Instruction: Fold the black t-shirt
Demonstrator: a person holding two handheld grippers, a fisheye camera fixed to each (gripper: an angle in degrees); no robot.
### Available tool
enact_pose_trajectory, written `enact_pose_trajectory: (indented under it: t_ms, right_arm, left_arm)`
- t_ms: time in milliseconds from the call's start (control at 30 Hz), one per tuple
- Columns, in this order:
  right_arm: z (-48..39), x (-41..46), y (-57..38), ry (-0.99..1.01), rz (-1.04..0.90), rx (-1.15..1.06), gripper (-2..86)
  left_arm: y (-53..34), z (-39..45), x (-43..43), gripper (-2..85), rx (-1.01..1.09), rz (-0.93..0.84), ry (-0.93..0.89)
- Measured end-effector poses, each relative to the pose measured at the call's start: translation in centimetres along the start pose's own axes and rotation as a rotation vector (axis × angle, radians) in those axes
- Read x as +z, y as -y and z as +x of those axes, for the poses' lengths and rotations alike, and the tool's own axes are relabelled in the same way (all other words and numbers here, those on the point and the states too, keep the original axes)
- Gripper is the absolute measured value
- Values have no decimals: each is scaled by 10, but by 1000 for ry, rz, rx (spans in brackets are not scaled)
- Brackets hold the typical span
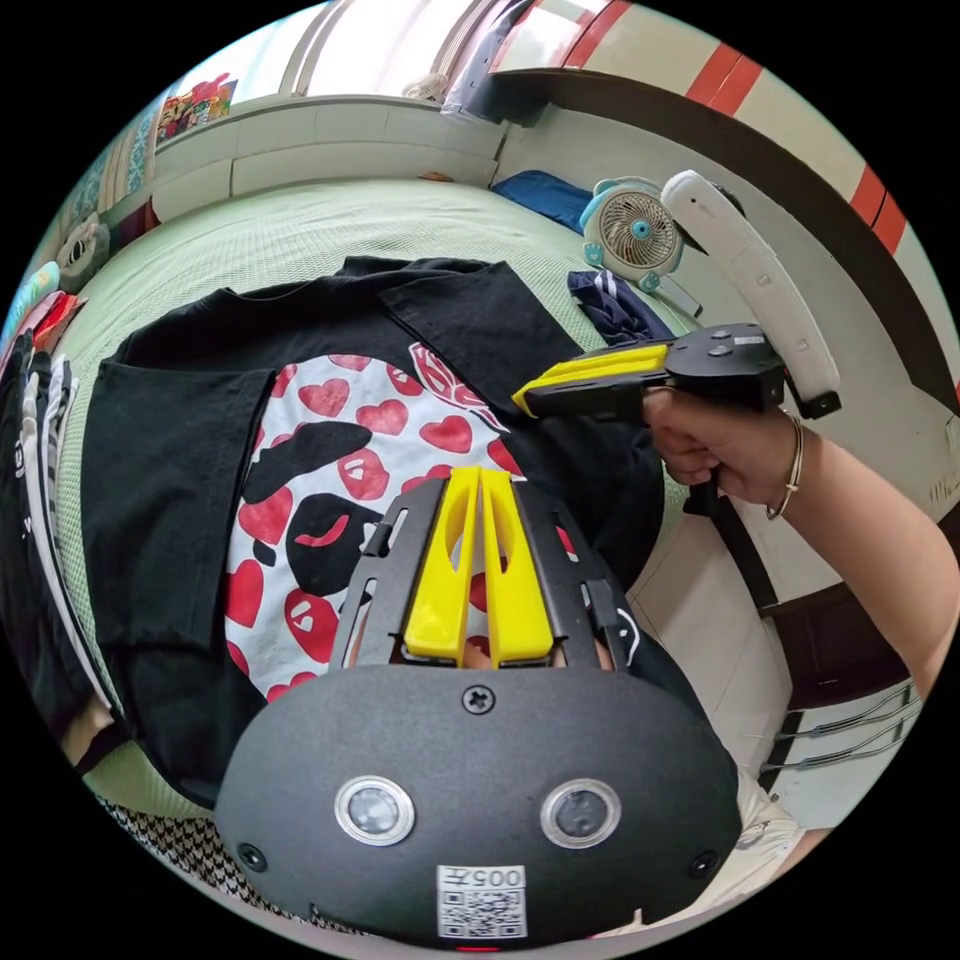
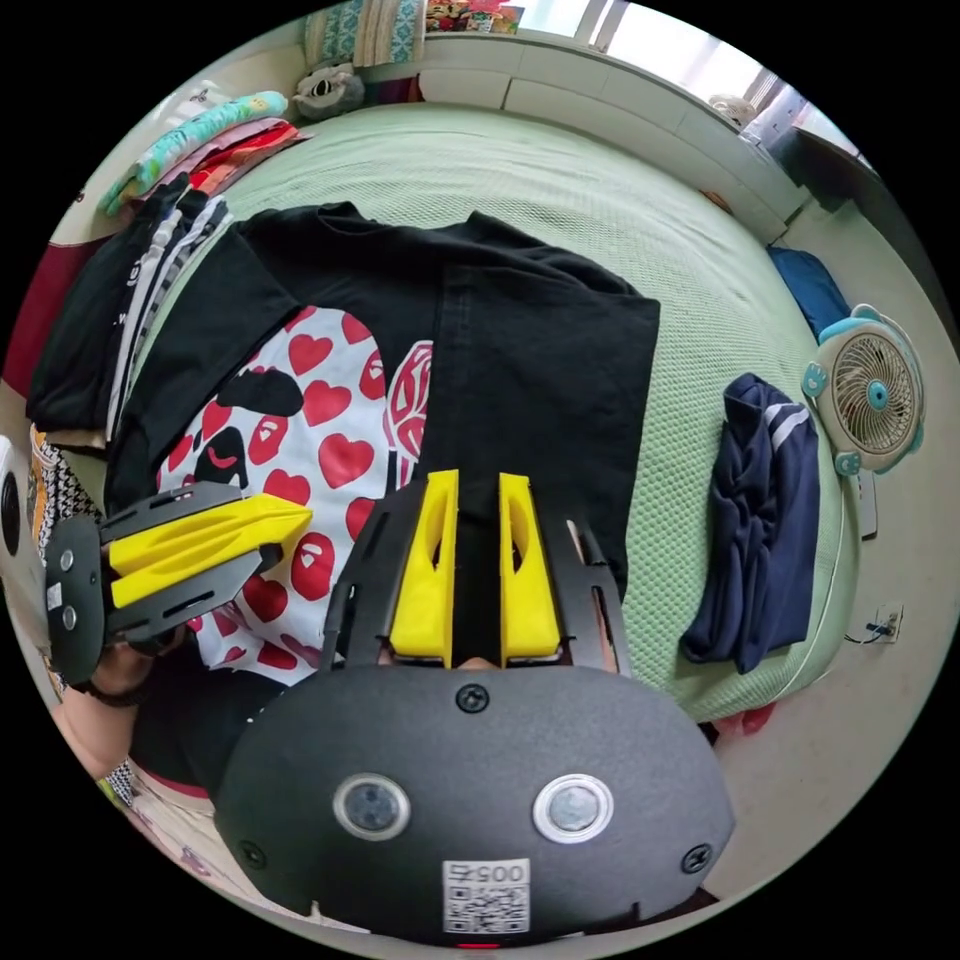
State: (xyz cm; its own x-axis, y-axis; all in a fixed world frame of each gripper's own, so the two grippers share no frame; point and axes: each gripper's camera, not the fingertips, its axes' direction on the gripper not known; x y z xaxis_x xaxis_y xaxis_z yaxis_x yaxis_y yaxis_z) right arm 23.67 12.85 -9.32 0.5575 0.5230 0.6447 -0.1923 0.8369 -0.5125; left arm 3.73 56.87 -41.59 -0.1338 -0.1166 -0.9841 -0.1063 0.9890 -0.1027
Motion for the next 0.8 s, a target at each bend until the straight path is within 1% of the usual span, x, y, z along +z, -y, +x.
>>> enact_pose_trajectory:
  t_ms: [100,200,433,567,667,733,800]
  right_arm:
    - [3,5,4,0,-28,28,16]
    - [3,6,3,7,-37,-8,-4]
    - [15,10,-1,66,-45,-6,-9]
    - [24,10,0,63,-28,10,-9]
    - [28,21,-2,62,-55,16,-9]
    - [28,27,-6,57,-30,11,-9]
    - [32,34,-9,67,-5,64,-9]
  left_arm:
    - [4,-5,1,-6,-3,-6,-2]
    - [8,-10,1,-6,-5,-9,-8]
    - [18,-20,1,-6,0,-16,-14]
    - [24,-29,-1,-6,-17,-6,-20]
    - [29,-37,-1,-6,-33,-10,-28]
    - [32,-41,-1,-6,-39,-14,-30]
    - [35,-43,0,-6,-41,-24,-24]
